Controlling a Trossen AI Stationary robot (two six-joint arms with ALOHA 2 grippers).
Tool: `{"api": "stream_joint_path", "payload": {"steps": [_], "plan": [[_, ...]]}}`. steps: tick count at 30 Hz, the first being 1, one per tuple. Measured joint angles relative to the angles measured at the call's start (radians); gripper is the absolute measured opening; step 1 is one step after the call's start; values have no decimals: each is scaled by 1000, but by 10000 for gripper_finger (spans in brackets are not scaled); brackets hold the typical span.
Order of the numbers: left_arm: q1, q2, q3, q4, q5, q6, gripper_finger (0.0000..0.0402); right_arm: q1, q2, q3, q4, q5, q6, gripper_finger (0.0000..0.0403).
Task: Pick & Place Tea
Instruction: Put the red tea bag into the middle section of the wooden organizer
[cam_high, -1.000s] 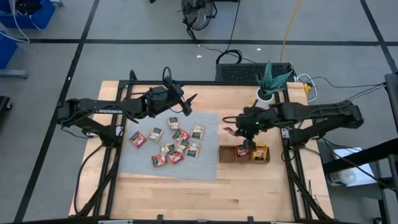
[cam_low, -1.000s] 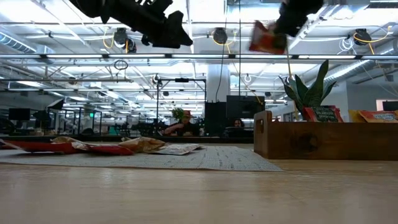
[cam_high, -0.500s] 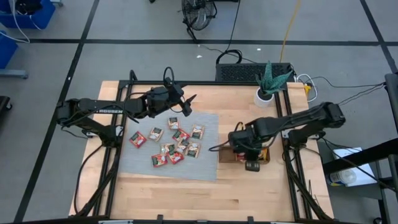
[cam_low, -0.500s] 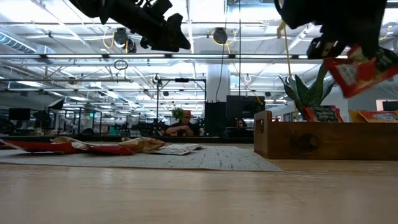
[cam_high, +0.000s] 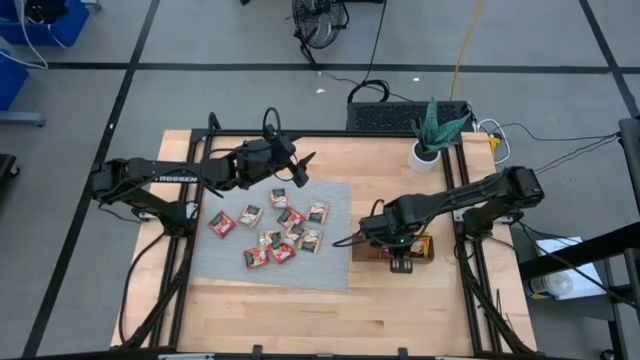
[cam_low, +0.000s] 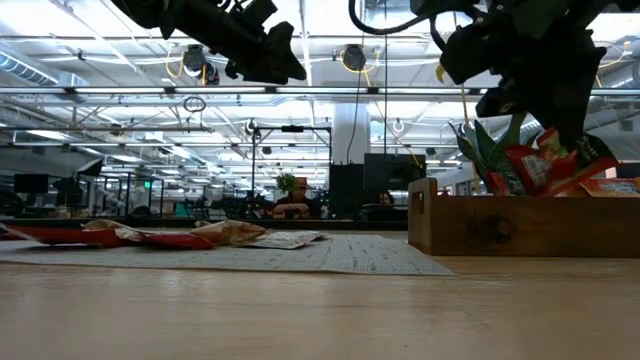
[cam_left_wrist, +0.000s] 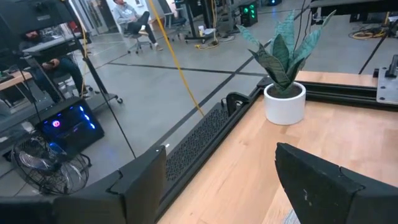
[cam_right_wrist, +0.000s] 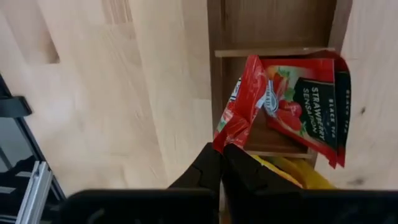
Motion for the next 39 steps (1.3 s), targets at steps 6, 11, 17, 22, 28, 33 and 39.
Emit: {"api": "stream_joint_path", "payload": {"steps": [6, 11, 17, 22, 28, 33, 39], "plan": [[0, 0, 0, -2, 0, -3, 296, -4, 1, 0, -12, -1, 1, 0], [0, 0, 0, -2, 0, -3, 296, -4, 1, -4, 15, -2, 1, 0], [0, 0, 0, -4, 0, -3, 296, -4, 1, -52, 44, -5, 0, 0], [0, 0, 0, -4, 0, -3, 296, -4, 0, -60, 60, -3, 6, 0], [0, 0, 0, -4, 0, -3, 296, -4, 0, -60, 104, -2, 17, 27], [0, 0, 0, -4, 0, -3, 296, -4, 0, -60, 175, 53, 9, 86], [0, 0, 0, -4, 0, -2, 296, -9, -4, -60, 265, 52, -10, 121]]}}
